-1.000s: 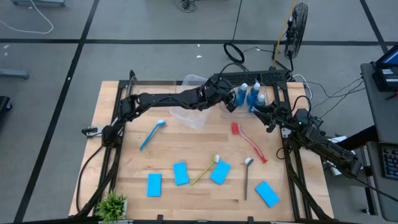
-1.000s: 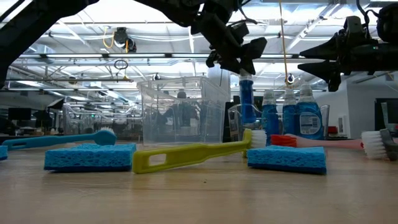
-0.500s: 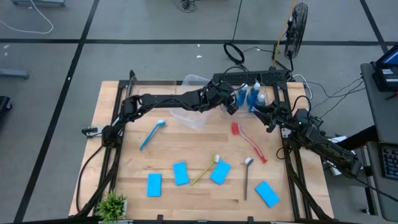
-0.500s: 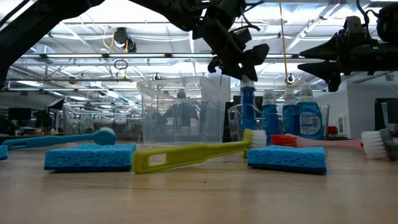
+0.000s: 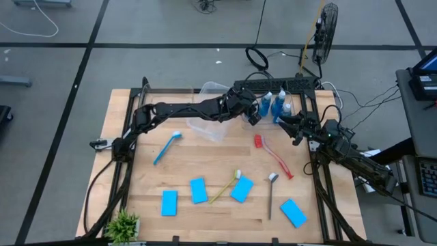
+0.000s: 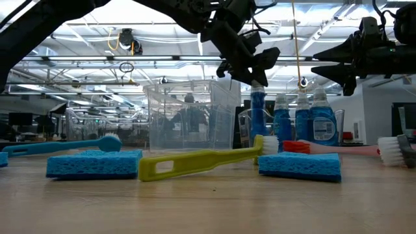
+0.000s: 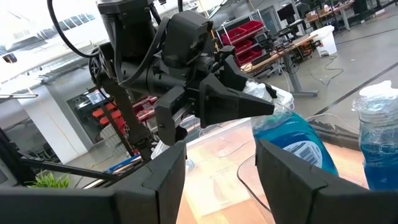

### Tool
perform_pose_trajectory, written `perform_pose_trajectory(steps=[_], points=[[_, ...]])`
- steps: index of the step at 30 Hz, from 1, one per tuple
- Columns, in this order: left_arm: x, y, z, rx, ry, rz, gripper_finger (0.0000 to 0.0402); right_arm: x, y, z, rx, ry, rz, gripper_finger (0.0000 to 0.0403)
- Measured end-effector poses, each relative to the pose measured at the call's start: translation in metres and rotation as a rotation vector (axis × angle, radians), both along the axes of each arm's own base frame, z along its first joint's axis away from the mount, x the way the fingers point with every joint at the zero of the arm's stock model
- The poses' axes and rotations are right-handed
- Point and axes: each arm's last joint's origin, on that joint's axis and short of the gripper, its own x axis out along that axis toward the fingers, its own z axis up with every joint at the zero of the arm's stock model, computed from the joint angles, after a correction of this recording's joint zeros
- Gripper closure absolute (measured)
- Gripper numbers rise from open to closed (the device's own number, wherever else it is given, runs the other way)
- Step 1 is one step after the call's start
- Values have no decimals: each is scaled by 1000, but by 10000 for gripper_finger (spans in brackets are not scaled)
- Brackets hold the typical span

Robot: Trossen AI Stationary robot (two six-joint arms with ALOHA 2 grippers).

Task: Pick & Place Kitchen Sink Supplies
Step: Put the blue soap dispenser into the right transparent bin

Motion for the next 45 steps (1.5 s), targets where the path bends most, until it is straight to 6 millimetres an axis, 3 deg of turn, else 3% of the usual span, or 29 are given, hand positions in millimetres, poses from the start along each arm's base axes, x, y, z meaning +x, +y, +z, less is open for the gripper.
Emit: perform_pose_trajectory(steps=[25, 32, 40, 45], points=[[-1, 0, -1, -15, 3, 11, 267, 0, 0, 0, -1, 1, 0, 222], [0, 0, -1, -16, 1, 12, 242, 0, 0, 0, -1, 1, 0, 222], [0, 0, -1, -14, -6, 11, 254, 0, 0, 0, -1, 1, 0, 222], [0, 0, -1, -13, -9, 11, 228, 0, 0, 0, -1, 1, 0, 222]])
